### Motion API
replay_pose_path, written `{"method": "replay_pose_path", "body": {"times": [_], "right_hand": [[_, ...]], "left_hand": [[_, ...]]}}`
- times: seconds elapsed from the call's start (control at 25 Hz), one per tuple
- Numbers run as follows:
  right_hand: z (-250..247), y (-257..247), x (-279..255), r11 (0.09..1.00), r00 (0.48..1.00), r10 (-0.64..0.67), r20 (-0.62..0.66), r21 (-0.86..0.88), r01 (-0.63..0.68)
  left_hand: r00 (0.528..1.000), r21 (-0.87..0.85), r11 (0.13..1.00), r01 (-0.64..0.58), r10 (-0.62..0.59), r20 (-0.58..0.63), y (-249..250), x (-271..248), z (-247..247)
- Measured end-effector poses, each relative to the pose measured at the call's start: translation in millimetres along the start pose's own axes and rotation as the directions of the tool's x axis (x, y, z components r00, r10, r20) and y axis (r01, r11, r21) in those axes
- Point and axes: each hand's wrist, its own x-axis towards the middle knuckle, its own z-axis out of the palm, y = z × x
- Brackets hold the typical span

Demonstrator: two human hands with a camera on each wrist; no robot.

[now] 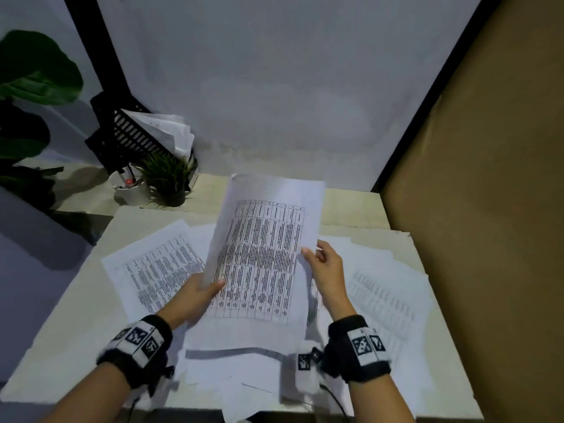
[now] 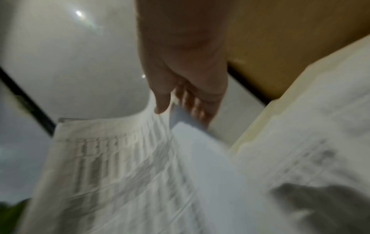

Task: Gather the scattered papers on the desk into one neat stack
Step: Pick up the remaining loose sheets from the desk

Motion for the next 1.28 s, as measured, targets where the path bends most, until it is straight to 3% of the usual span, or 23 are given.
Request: {"method": "replay_pose_path", "body": {"times": [0.08, 0.12, 0.16, 0.24, 0.28, 0.32, 0.44, 0.76, 0.92, 1.08, 1.28], "right_hand": [[-43, 19, 3, 0.988, 0.971, 0.14, -0.196, -0.04, -0.151], [-70, 38, 0, 0.95, 0.912, 0.248, -0.326, -0.105, -0.295], [-100, 58, -6, 0.857, 0.816, 0.358, -0.453, -0.188, -0.48], [-147, 96, -22, 0.569, 0.624, 0.467, -0.626, -0.327, -0.754], [-162, 109, -28, 0.484, 0.572, 0.477, -0.667, -0.345, -0.805], [-168, 120, -29, 0.48, 0.564, 0.472, -0.678, -0.338, -0.809], [-164, 126, -30, 0.676, 0.654, 0.448, -0.609, -0.248, -0.694], [-169, 104, -14, 0.786, 0.789, 0.395, -0.47, -0.273, -0.555], [-181, 96, -9, 0.808, 0.827, 0.281, -0.486, -0.345, -0.478], [-182, 84, -9, 0.768, 0.821, 0.135, -0.554, -0.465, -0.44], [-177, 88, -6, 0.653, 0.867, 0.185, -0.464, -0.601, -0.461]], "left_hand": [[0.998, 0.037, 0.998, 0.046, -0.045, -0.036, 0, 5, 3], [0.998, 0.049, 0.997, 0.06, -0.058, -0.039, -4, 7, 4], [0.997, 0.053, 0.996, 0.07, -0.068, -0.038, -7, 8, 4], [0.996, 0.064, 0.994, 0.084, -0.082, -0.043, -15, 6, 4], [0.994, 0.079, 0.992, 0.097, -0.093, -0.051, -18, 5, 5], [0.993, 0.093, 0.99, 0.109, -0.104, -0.06, -20, 3, 6], [0.991, 0.096, 0.988, 0.118, -0.111, -0.08, -21, 2, 12], [0.987, 0.03, 0.993, 0.116, -0.112, -0.115, -15, 8, 19], [0.988, 0.005, 0.994, 0.111, -0.11, -0.106, -15, 9, 18], [0.986, -0.013, 0.992, 0.124, -0.125, -0.109, -17, 12, 20], [0.989, -0.03, 0.993, 0.113, -0.116, -0.093, -12, 11, 23]]}}
